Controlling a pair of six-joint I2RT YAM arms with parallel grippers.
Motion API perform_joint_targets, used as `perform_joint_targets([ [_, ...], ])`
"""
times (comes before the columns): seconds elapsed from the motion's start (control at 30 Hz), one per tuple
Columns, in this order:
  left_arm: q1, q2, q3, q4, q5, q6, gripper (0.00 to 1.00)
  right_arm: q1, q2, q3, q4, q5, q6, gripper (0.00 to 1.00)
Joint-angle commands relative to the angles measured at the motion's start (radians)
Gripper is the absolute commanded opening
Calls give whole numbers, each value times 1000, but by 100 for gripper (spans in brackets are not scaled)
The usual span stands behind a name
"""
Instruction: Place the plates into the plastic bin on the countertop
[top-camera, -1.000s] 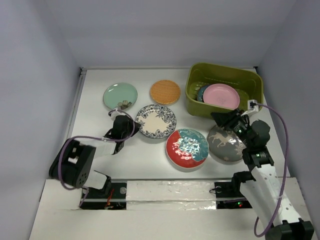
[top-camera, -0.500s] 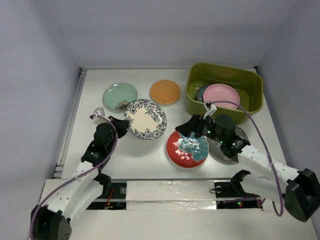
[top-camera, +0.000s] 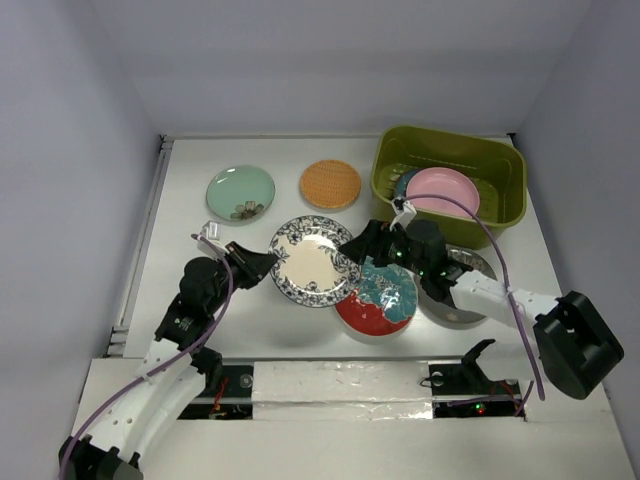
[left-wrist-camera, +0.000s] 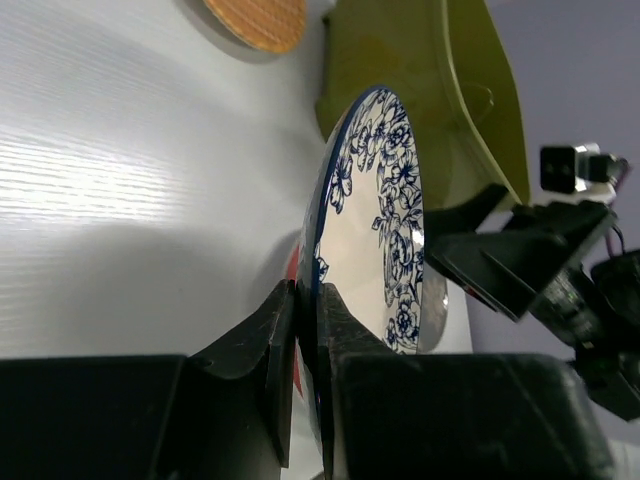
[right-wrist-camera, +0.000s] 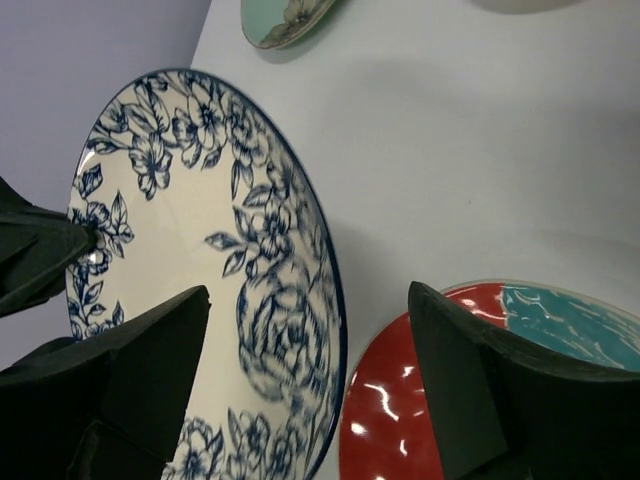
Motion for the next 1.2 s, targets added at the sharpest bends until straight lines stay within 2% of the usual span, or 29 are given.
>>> perform_joint_targets([
  [0.0, -1, -44, 22, 269, 136, -89, 0, 5, 5, 37, 118, 14, 16, 85],
  [0.1, -1, -47, 26, 284, 162, -87, 0, 5, -2, 31, 140, 14, 35, 60],
  [0.13, -1, -55, 28, 279, 162, -81, 0, 5, -15, 26, 143, 14, 41, 29],
  [0.23, -1, -72, 35, 247, 139, -64, 0, 5, -43, 26, 118, 40, 55, 0],
  [0.27, -1, -76, 37, 241, 134, -61, 0, 5, -70, 32, 106, 62, 53, 0],
  [0.37, -1, -78, 37, 223, 125, -37, 22, -7, -124, 46, 52, 118, 44, 0],
  [0.4, -1, -75, 40, 215, 120, -25, 35, -22, -167, 72, 28, 131, 42, 0],
  [0.43, -1, -64, 40, 195, 119, -12, 37, -64, -189, 84, -13, 142, 38, 0],
  [0.53, -1, -31, 22, 201, 136, 9, 39, -165, -267, 147, -86, 130, 29, 0],
  [0.6, -1, -14, -12, 230, 146, 3, 39, -281, -291, 187, -123, 102, 16, 0],
  [0.73, -78, 40, -37, 227, 35, 31, 38, -452, -292, 316, -224, 74, -5, 0],
  [0.8, -143, 69, -32, 221, -16, 57, 39, -547, -276, 342, -232, 74, 8, 0],
  [0.9, -257, 169, -11, 209, -119, 86, 40, -639, -218, 371, -226, 80, 59, 0],
  [0.93, -289, 225, -2, 198, -180, 97, 40, -703, -195, 373, -204, 62, 77, 0],
  [1.03, -415, 308, 23, 197, -316, 115, 42, -766, -98, 393, -198, 39, 114, 0],
  [1.17, -515, 475, 75, 204, -381, 140, 50, -789, -43, 413, -213, 82, 88, 0],
])
